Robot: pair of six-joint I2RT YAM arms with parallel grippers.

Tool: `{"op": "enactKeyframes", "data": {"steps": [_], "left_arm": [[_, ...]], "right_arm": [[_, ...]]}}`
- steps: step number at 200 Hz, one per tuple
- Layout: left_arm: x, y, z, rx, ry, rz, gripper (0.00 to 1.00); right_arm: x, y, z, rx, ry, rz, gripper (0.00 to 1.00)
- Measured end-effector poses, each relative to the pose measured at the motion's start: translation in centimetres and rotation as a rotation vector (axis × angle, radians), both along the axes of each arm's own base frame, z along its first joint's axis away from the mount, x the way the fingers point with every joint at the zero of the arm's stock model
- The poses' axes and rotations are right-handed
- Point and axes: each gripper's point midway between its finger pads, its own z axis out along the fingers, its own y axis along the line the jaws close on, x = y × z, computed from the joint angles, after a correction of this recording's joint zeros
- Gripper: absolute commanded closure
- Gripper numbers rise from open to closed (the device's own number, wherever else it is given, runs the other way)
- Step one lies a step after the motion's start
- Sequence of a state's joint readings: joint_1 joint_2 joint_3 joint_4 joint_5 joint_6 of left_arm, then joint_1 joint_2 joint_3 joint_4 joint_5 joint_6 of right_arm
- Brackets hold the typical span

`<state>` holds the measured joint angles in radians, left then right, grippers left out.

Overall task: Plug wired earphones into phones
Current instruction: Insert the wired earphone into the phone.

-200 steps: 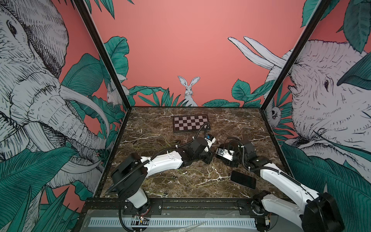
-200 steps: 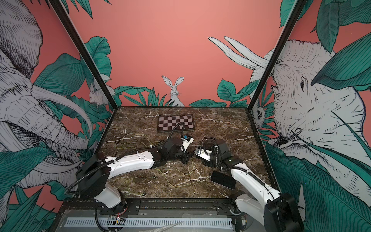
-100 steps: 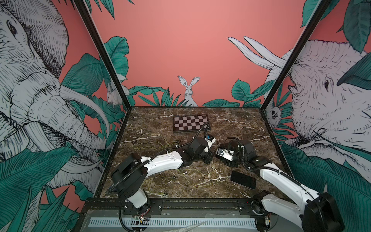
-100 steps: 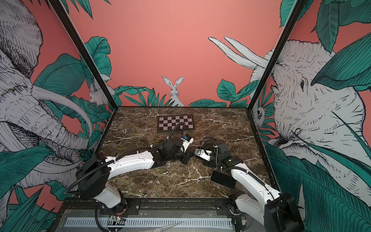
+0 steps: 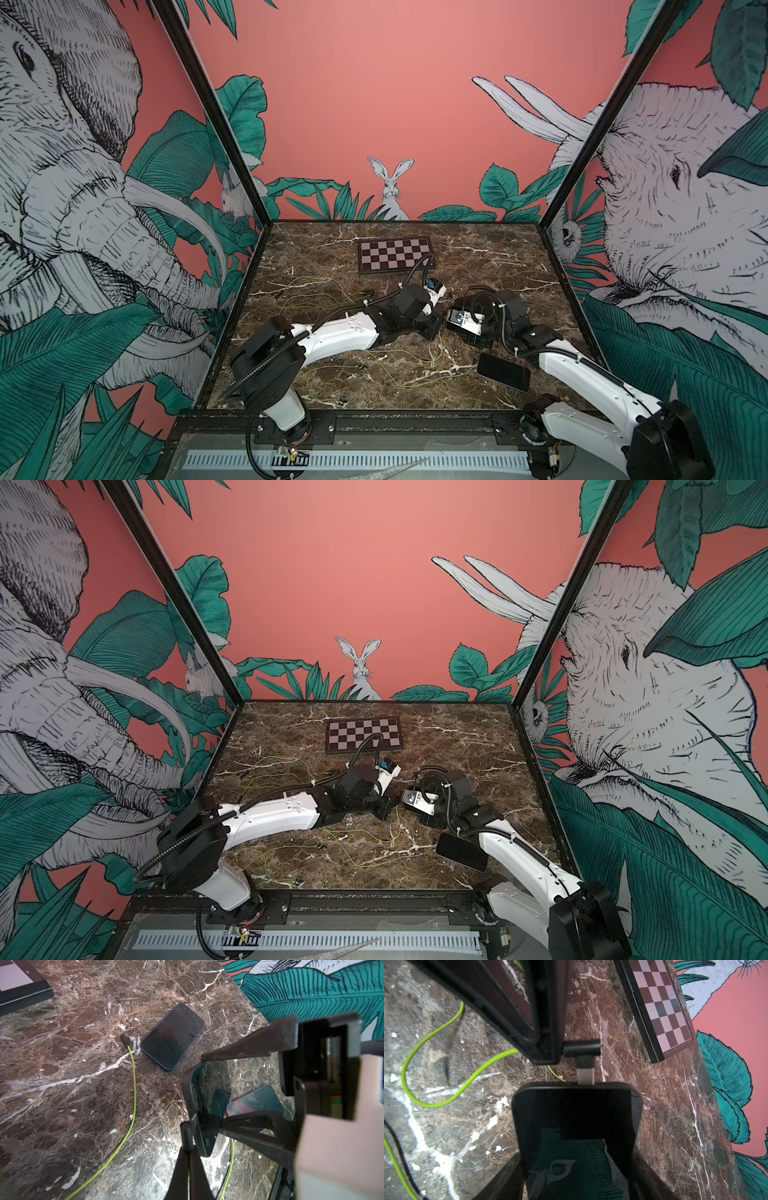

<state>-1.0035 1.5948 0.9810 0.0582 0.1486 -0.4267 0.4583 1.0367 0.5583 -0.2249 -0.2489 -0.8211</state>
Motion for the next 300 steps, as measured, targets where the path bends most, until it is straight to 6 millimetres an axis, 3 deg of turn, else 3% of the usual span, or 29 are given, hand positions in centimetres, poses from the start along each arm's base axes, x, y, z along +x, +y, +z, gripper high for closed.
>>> {"op": "enactKeyframes", "data": {"steps": [300], "left_arm": [[-1.0, -0.1, -0.5, -0.006, 0.039, -0.042, 1.0]], "right_arm": [[-0.1, 0.2, 0.1, -0.01, -0.015, 0.016, 0.34]]}}
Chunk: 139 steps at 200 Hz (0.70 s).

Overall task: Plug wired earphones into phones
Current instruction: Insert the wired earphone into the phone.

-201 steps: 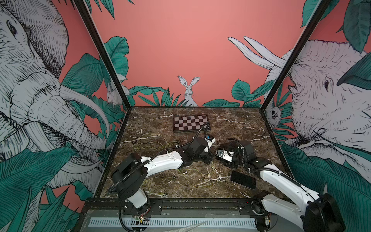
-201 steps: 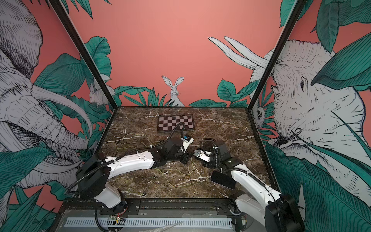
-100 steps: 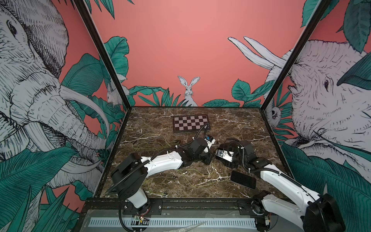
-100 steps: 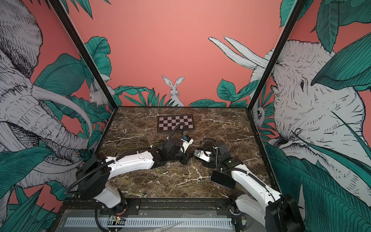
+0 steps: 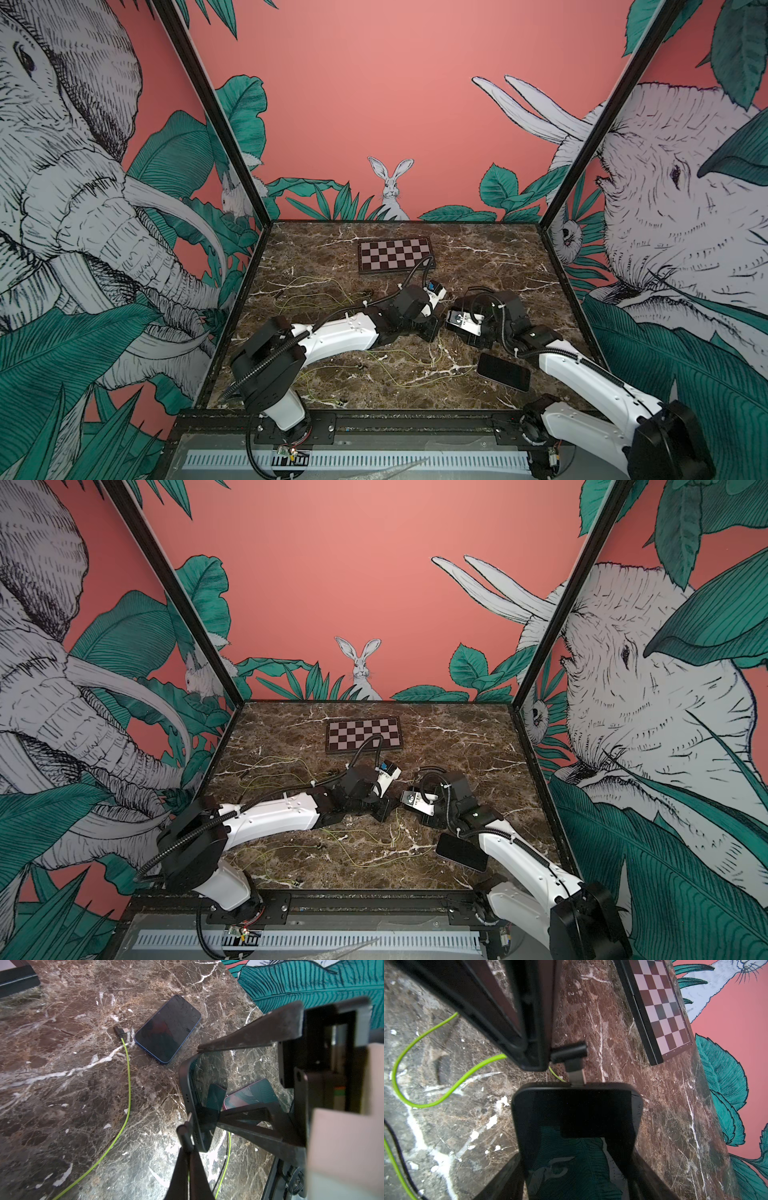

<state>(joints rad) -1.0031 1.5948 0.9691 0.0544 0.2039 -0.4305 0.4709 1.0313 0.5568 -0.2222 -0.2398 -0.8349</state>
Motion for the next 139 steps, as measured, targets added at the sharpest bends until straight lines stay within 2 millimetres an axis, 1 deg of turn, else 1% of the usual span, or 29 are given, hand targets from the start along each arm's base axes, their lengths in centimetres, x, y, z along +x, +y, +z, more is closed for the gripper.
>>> {"op": "enactKeyframes", "data": {"steps": [97, 139], "left_arm": [[-1.5, -0.4, -0.2, -0.009, 0.016, -0.102, 1.0], [-2.4, -0.3, -0.9, 0.013, 0.021, -0.169, 1.0]], "right_arm": [[-1.2, -0.5, 0.0, -0.024, -0.045, 0.041, 0.34], [-2.0, -0.6, -0.5, -0.053, -0.032, 0.078, 0.34]]}}
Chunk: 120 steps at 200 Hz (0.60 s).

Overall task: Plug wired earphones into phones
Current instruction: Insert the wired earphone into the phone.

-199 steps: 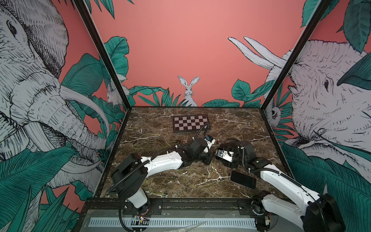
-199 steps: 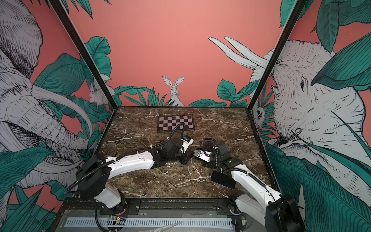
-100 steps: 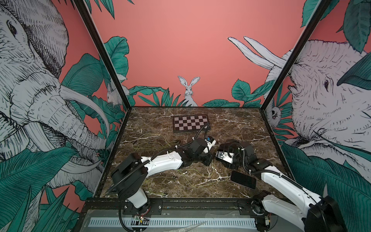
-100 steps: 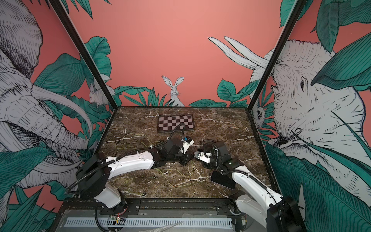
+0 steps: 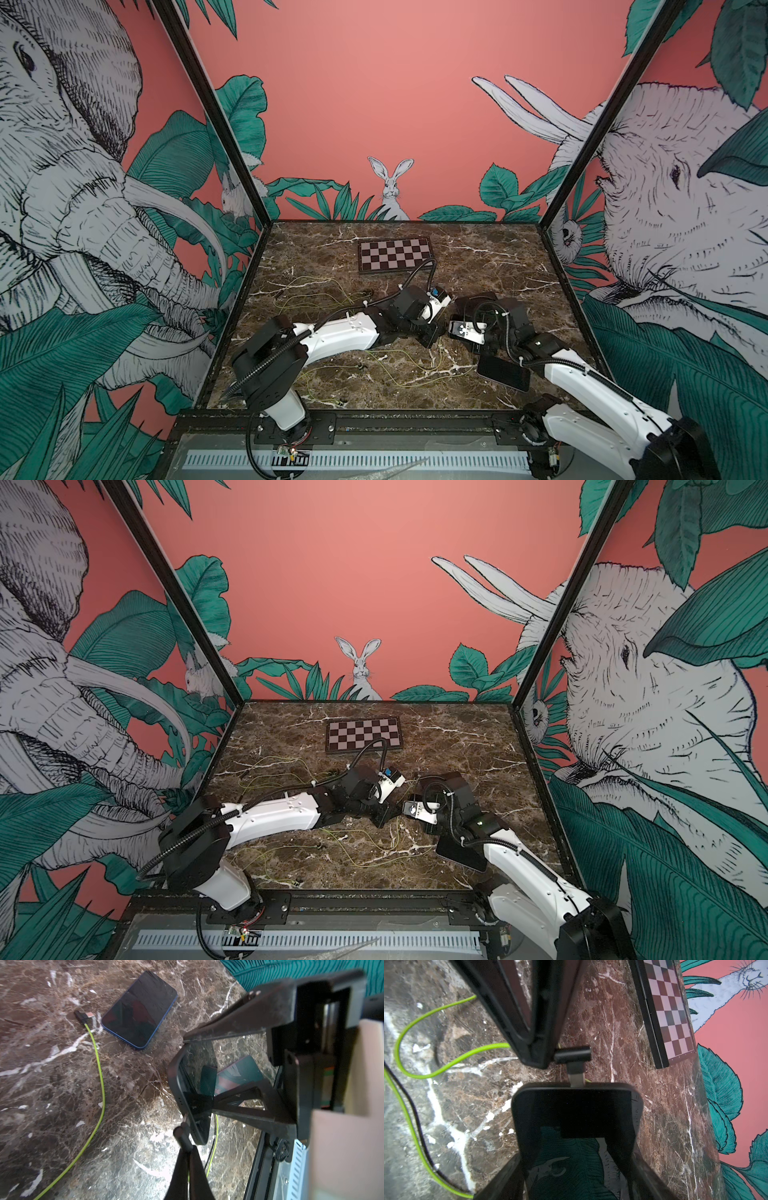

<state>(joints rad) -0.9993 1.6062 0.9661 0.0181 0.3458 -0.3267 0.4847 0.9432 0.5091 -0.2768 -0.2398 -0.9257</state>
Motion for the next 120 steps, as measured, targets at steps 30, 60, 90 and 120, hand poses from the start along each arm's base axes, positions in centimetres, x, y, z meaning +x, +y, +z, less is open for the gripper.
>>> {"op": "enactKeyframes", "data": {"steps": [30, 60, 90, 120], "left_arm": [[-0.49, 0.06, -0.14, 0.005, -0.005, -0.039, 1.0], [-0.74, 0.01, -0.16, 0.003, 0.002, -0.053, 1.0], [-0.8, -0.13, -0.36, 0.0, 0.018, -0.052, 1.0], [-0.74, -0.32, -0.61, -0.004, 0.041, -0.039, 1.0]], "right_arm": [[-0.48, 0.21, 0.04, -0.007, -0.003, 0.03, 0.35], [-0.64, 0.25, 0.09, -0.014, -0.01, 0.039, 0.35], [-0.7, 0.1, -0.03, -0.025, -0.01, 0.037, 0.35], [-0.73, -0.07, -0.13, -0.036, -0.009, 0.029, 0.35]]}}
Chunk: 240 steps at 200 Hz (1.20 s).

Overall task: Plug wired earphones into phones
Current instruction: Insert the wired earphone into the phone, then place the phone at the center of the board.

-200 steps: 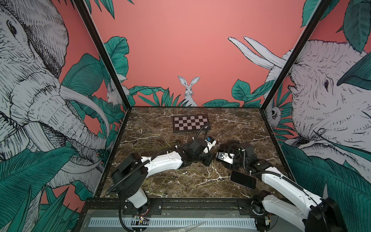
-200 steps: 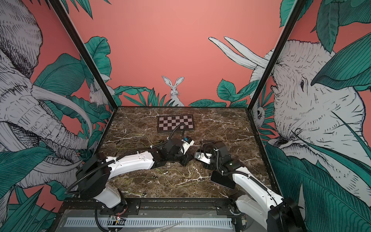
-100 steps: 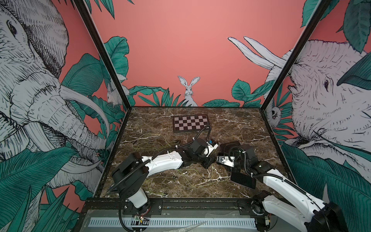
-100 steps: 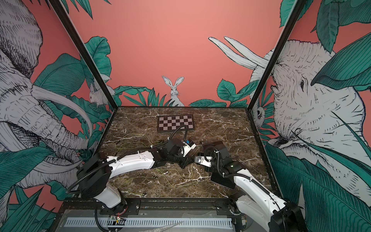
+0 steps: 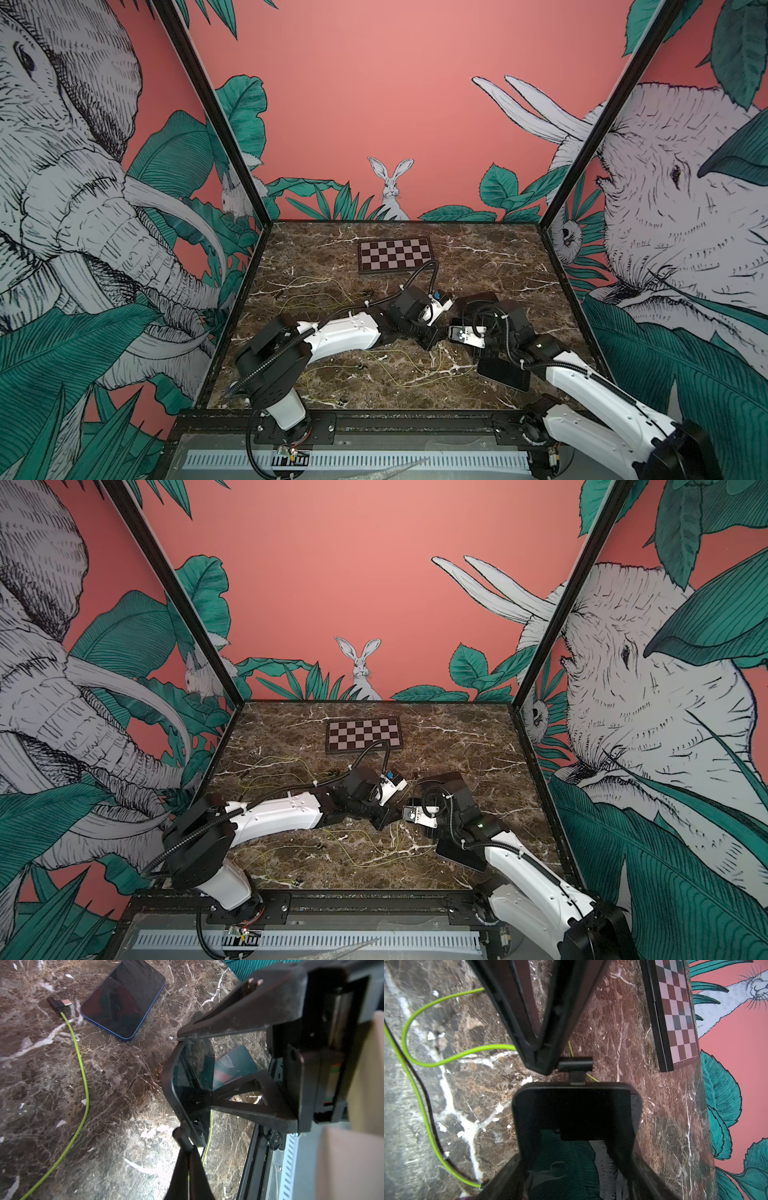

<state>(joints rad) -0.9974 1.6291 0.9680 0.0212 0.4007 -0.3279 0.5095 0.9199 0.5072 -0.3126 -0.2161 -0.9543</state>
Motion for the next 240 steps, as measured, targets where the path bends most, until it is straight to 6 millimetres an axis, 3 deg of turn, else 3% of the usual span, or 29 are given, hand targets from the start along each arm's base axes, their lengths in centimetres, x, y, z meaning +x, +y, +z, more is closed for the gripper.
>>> {"op": "enactKeyframes", "data": {"steps": [34, 61, 80, 103, 143, 194, 240], "left_arm": [[0.3, -0.1, 0.0, -0.002, 0.007, 0.024, 1.0], [0.8, 0.2, 0.2, 0.001, -0.008, 0.048, 0.63], [1.3, 0.7, 0.9, -0.006, -0.032, 0.076, 0.5], [1.8, 1.9, 2.2, -0.021, -0.076, 0.112, 0.42], [3.7, 5.0, 3.9, -0.012, -0.166, 0.215, 0.38], [6.1, 10.2, 4.4, 0.037, -0.258, 0.365, 0.39], [6.0, 11.4, 4.7, 0.045, -0.296, 0.381, 0.39]], "right_arm": [[0.2, -0.2, 0.0, -0.008, -0.005, -0.013, 0.34], [0.3, -0.3, 0.0, -0.028, -0.007, -0.024, 0.34], [0.7, -0.6, 0.1, -0.055, -0.003, -0.04, 0.34], [1.2, -1.0, -0.1, -0.089, 0.013, -0.065, 0.34], [1.8, -2.7, -1.1, -0.147, 0.098, -0.142, 0.34], [2.9, -7.3, -3.2, -0.251, 0.252, -0.302, 0.34], [2.7, -9.9, -5.6, -0.331, 0.379, -0.383, 0.33]]}}
